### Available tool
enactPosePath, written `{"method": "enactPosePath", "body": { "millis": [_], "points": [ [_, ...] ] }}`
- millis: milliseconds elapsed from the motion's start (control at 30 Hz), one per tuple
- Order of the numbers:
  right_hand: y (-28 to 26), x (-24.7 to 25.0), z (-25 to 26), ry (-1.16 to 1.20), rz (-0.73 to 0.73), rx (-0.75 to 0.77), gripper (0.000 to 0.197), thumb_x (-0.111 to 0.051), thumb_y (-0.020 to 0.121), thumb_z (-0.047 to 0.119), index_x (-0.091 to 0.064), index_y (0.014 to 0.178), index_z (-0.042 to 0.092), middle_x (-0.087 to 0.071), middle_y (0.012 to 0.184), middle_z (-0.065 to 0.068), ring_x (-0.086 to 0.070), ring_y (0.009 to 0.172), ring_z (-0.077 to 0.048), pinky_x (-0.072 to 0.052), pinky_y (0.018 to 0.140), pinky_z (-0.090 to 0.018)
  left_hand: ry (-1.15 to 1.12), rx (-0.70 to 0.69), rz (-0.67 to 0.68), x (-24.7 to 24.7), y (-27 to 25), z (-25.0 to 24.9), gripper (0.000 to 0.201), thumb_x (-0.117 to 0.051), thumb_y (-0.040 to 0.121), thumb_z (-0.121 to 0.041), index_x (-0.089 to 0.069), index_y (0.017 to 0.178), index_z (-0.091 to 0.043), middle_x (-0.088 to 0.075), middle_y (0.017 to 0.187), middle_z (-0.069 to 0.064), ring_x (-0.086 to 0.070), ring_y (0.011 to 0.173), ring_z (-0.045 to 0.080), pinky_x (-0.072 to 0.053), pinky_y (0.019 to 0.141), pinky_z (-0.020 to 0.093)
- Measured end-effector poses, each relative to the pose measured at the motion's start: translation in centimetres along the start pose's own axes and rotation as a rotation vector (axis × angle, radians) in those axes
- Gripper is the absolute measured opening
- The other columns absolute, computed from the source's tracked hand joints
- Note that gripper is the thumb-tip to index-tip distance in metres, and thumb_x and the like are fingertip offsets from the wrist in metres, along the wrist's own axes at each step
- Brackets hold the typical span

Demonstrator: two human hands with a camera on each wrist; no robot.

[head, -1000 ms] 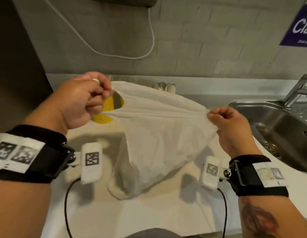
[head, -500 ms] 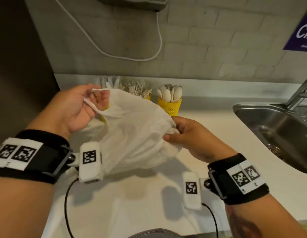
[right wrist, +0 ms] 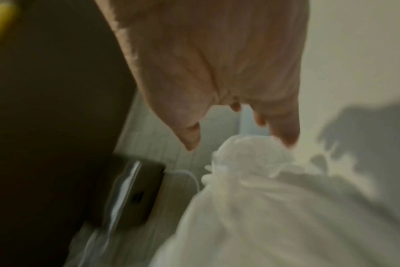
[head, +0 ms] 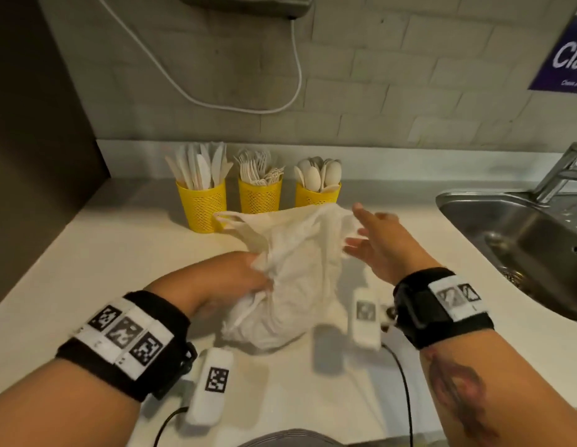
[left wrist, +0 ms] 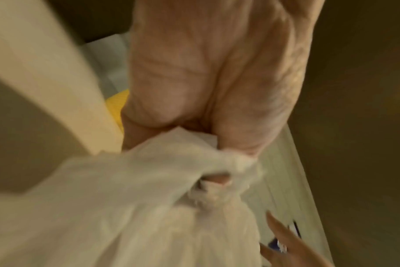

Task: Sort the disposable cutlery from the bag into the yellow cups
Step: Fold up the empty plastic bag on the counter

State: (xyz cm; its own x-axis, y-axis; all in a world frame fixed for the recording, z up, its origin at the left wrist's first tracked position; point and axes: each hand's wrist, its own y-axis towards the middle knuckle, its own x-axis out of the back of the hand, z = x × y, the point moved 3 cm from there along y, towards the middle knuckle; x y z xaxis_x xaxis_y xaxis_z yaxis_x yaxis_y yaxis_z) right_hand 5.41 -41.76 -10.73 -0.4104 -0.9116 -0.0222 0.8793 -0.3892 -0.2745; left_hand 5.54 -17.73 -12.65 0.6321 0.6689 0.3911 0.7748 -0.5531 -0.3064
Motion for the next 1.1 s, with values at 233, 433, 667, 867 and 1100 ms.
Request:
{"method": "enactPosePath", "body": {
  "millis": [233, 433, 667, 867, 1100],
  "points": [
    [-7.2, -3.5, -3.0, -0.719, 0.4, 0.418, 0.1, -0.083, 0.068, 0.049, -0.02, 0.145, 0.039, -0.038, 0.133, 0.004, -0.052, 0.115, -0.013, -0.048, 0.097, -0.032, -0.603, 0.041, -0.019, 0.5, -0.7, -0.8, 0.039, -0.045, 0.093, -0.002, -0.058, 0.13, -0.004, -0.069, 0.12, 0.019, -0.064, 0.114, 0.036, -0.046, 0.104, 0.049],
    [-5.7, -2.3, -4.2, -0.878, 0.427, 0.505, 0.063, -0.071, 0.08, 0.008, -0.051, 0.132, 0.038, -0.053, 0.112, 0.008, -0.056, 0.071, -0.003, -0.046, 0.068, -0.01, -0.387, -0.084, -0.01, 0.8, -2.0, -2.0, 0.061, -0.063, 0.082, 0.013, -0.062, 0.128, -0.027, -0.074, 0.114, 0.003, -0.071, 0.101, 0.024, -0.059, 0.078, 0.036],
    [-7.3, -1.0, -3.5, -1.023, 0.517, 0.785, 0.063, -0.069, 0.075, 0.012, -0.052, 0.133, 0.03, -0.047, 0.127, 0.01, -0.045, 0.109, 0.003, -0.033, 0.095, -0.008, -0.498, -0.087, -0.093, 3.5, -3.3, -0.6, 0.062, -0.057, 0.084, 0.016, -0.061, 0.126, -0.03, -0.073, 0.115, 0.006, -0.072, 0.1, 0.029, -0.06, 0.075, 0.04],
    [-8.2, -5.7, -6.4, -1.454, 0.581, 1.105, 0.046, -0.076, 0.063, 0.006, -0.066, 0.105, 0.021, -0.062, 0.089, -0.001, -0.06, 0.083, -0.027, -0.034, 0.084, -0.036, -0.532, -0.065, -0.085, 2.2, -2.2, -0.6, 0.062, -0.066, 0.075, 0.011, -0.06, 0.127, -0.023, -0.071, 0.118, 0.01, -0.071, 0.101, 0.03, -0.06, 0.073, 0.039],
    [-5.2, -1.1, -2.7, -1.827, 0.428, 0.867, 0.007, -0.065, 0.082, 0.024, -0.07, 0.085, 0.026, -0.063, 0.084, 0.003, -0.063, 0.081, -0.024, -0.038, 0.082, -0.034, 0.229, 0.079, -0.217, 7.3, -2.4, 2.2, 0.043, -0.072, 0.082, -0.006, -0.062, 0.112, -0.035, -0.07, 0.106, -0.001, -0.069, 0.092, 0.021, -0.06, 0.072, 0.034]
  ]
}}
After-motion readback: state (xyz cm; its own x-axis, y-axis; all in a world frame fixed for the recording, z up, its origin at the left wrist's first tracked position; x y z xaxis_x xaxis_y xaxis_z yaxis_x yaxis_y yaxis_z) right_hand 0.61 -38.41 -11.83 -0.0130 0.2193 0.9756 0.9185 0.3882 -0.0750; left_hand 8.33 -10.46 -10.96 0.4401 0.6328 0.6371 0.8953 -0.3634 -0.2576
